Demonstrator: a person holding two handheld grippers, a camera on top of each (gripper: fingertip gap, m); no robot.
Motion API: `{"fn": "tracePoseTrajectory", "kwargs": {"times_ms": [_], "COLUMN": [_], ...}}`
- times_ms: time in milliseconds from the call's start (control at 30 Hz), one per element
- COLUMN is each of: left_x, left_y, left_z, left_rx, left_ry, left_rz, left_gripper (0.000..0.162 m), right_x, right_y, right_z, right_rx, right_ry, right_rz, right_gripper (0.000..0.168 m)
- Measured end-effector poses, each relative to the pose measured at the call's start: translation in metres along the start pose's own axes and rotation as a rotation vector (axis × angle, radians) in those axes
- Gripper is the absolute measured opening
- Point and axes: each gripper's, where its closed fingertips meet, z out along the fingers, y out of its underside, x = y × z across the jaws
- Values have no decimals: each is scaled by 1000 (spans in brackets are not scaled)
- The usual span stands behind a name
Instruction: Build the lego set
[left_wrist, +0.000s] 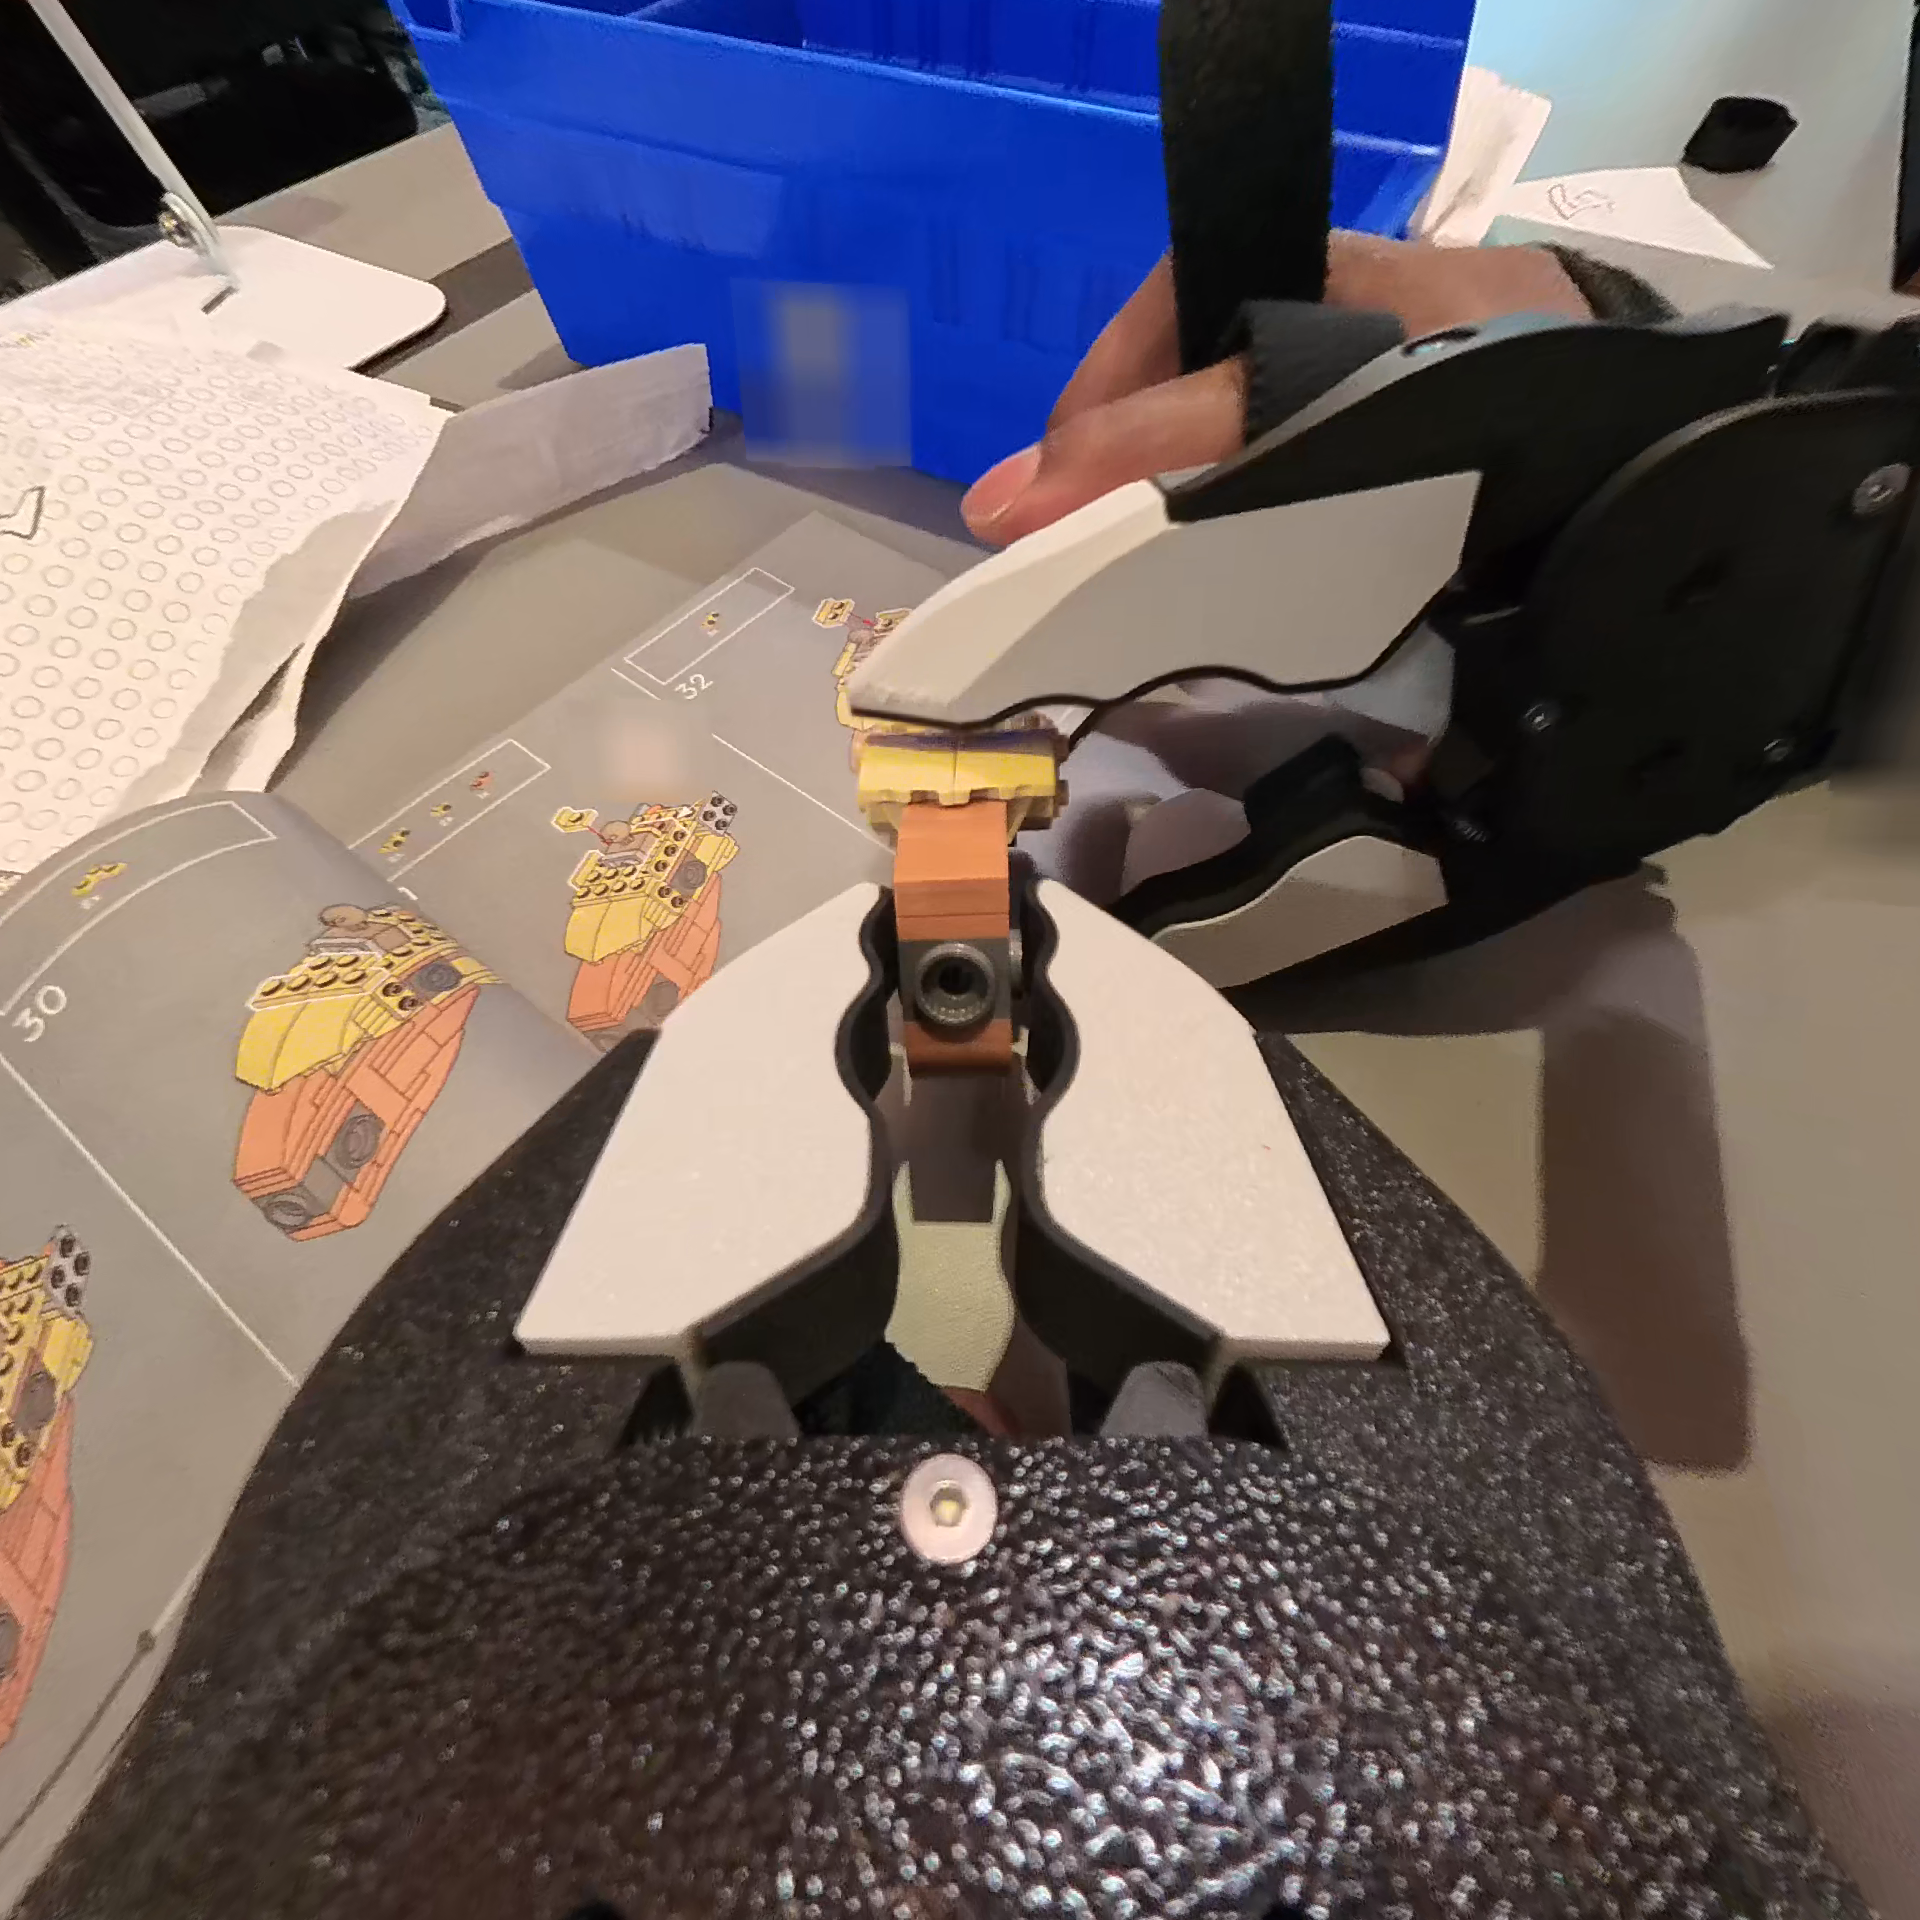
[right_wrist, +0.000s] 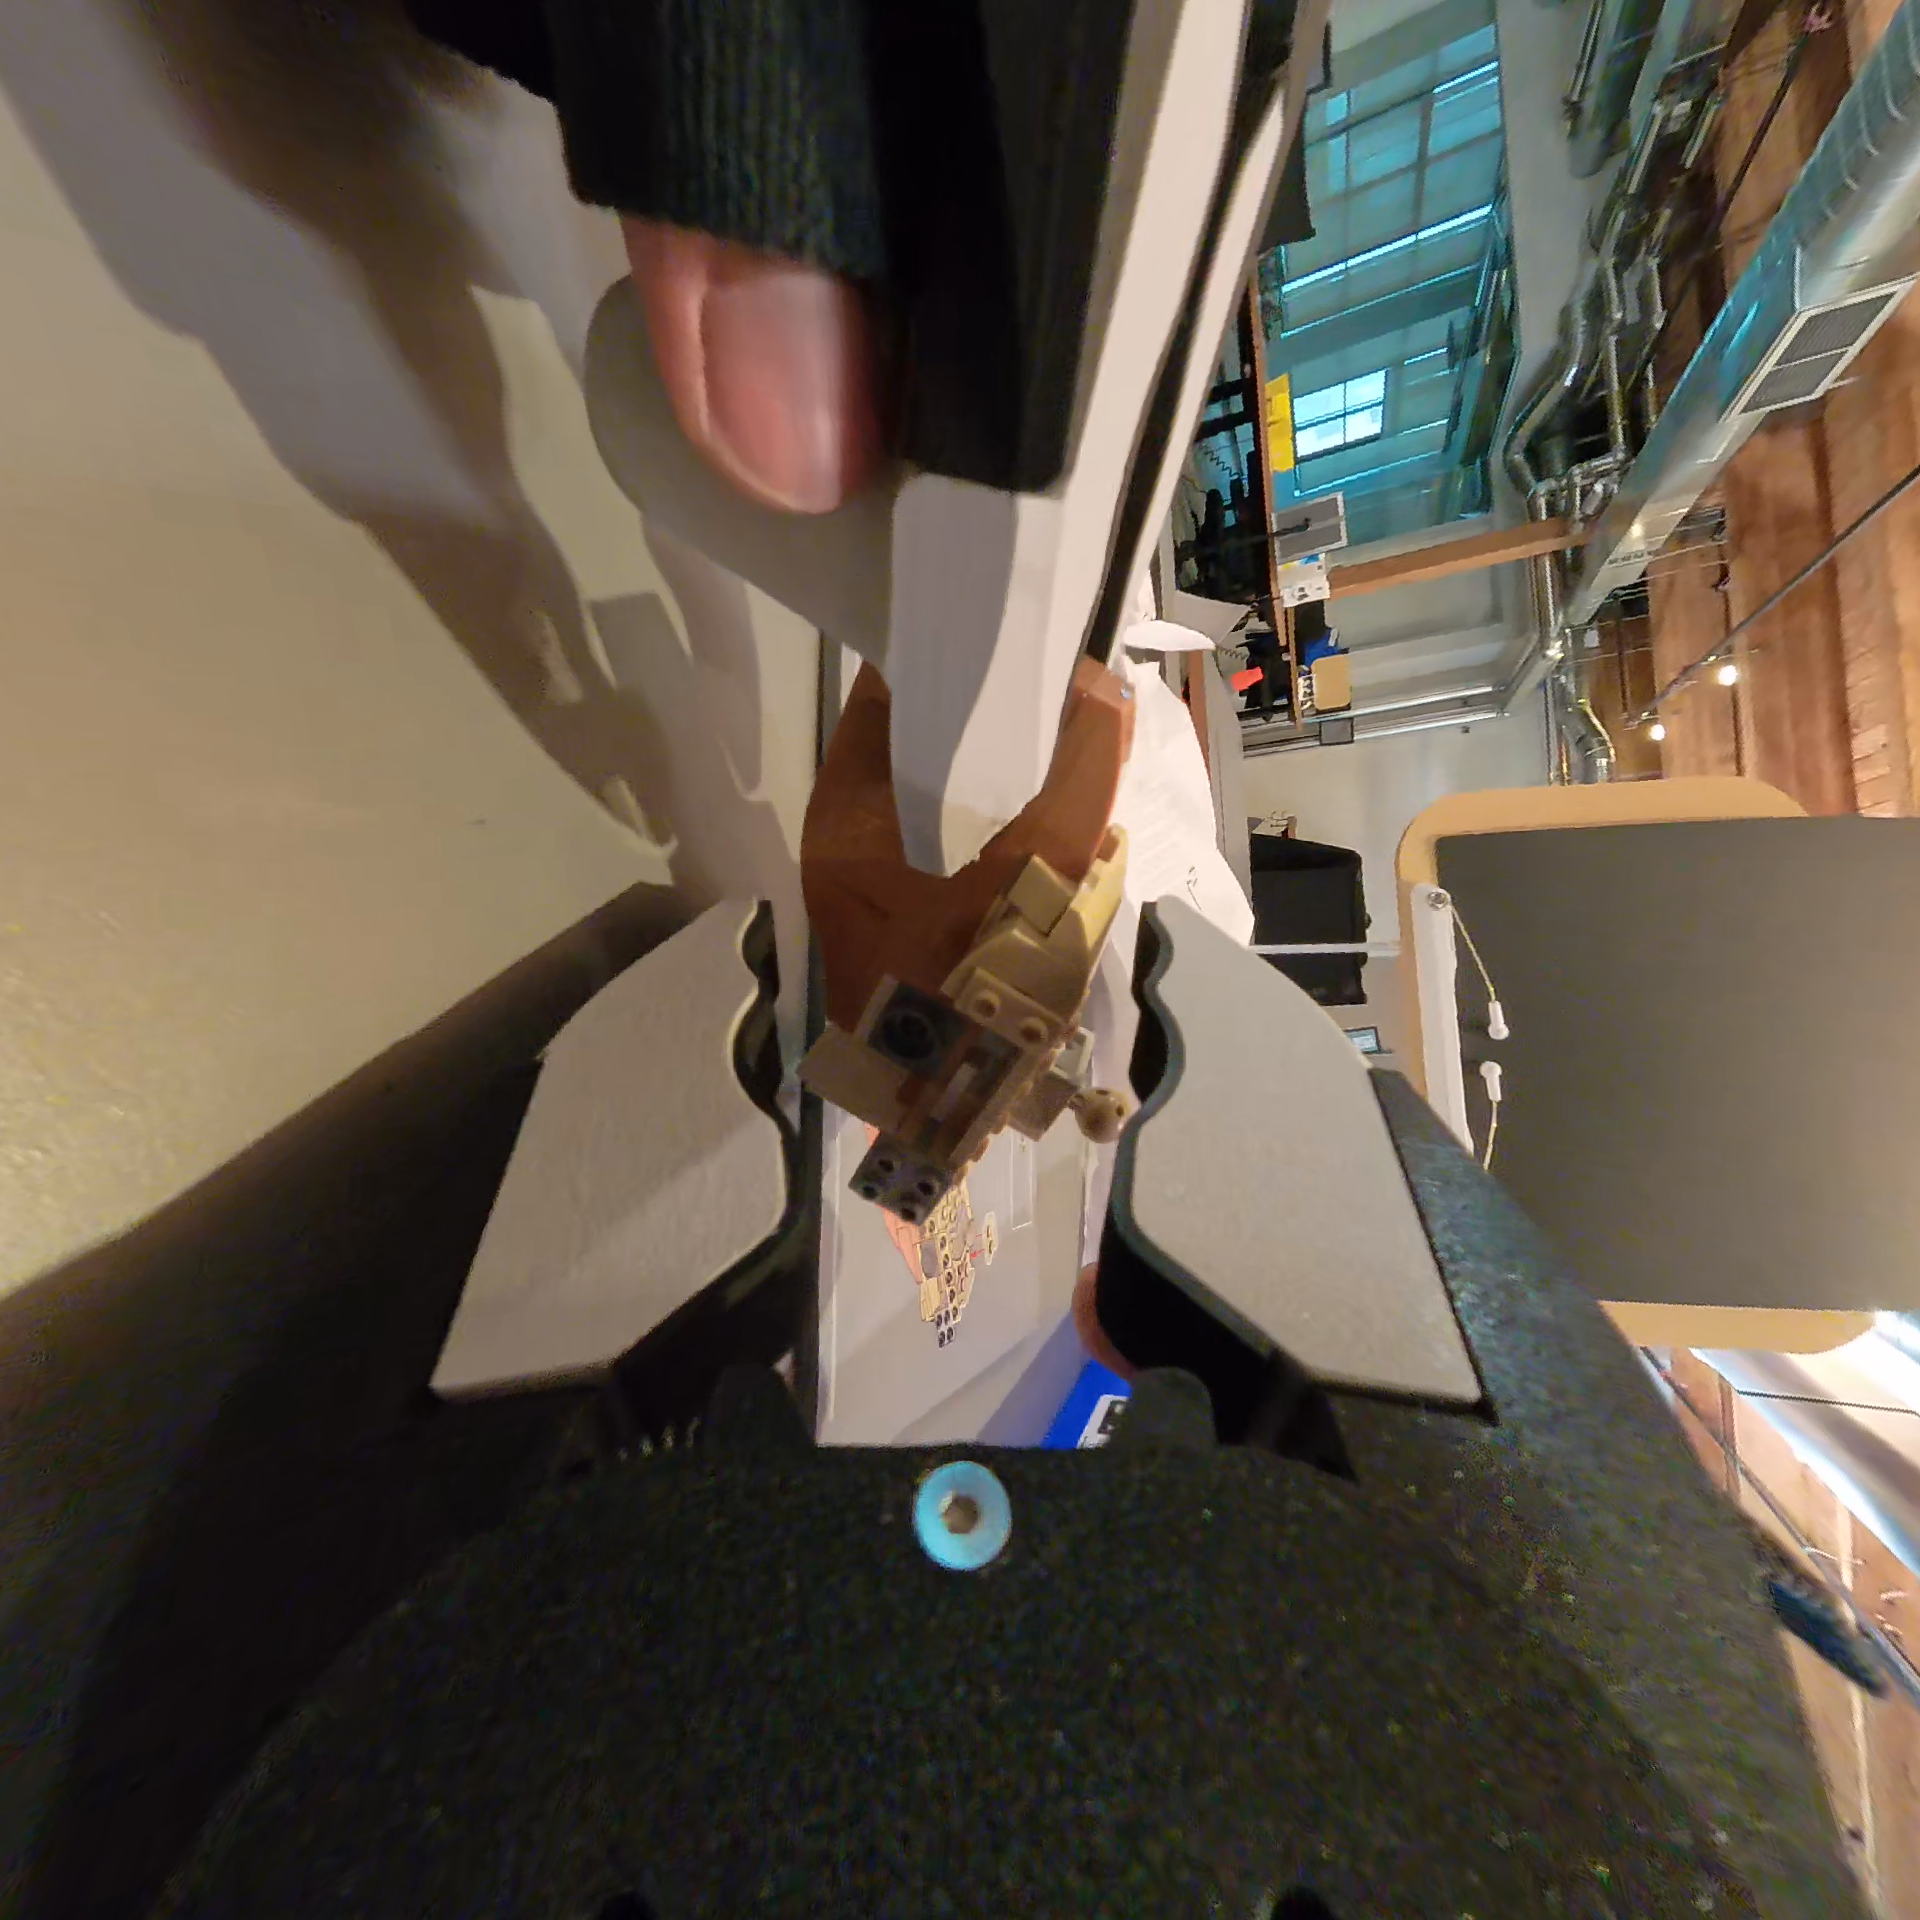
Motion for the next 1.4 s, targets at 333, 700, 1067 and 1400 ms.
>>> {"fn": "tracePoseTrajectory", "kwargs": {"times_ms": [333, 700, 1067, 1400], "left_x": [6, 6, -7, 7], "left_y": [-4, -6, 12, 45], "left_z": [-1, -2, -5, -8], "left_rx": [22, 40, -50, -244], "left_ry": [8, 1, 11, 146], "left_rz": [29, 32, 0, 35], "left_gripper": [21, 21, 22, 22], "right_x": [3, 5, 1, -8], "right_y": [-2, -2, 5, 5], "right_z": [-2, -4, -9, -17], "right_rx": [3, 4, 15, 94], "right_ry": [17, 33, -49, -270], "right_rz": [-19, -35, 110, 491], "right_gripper": [57, 57, 80, 69]}}
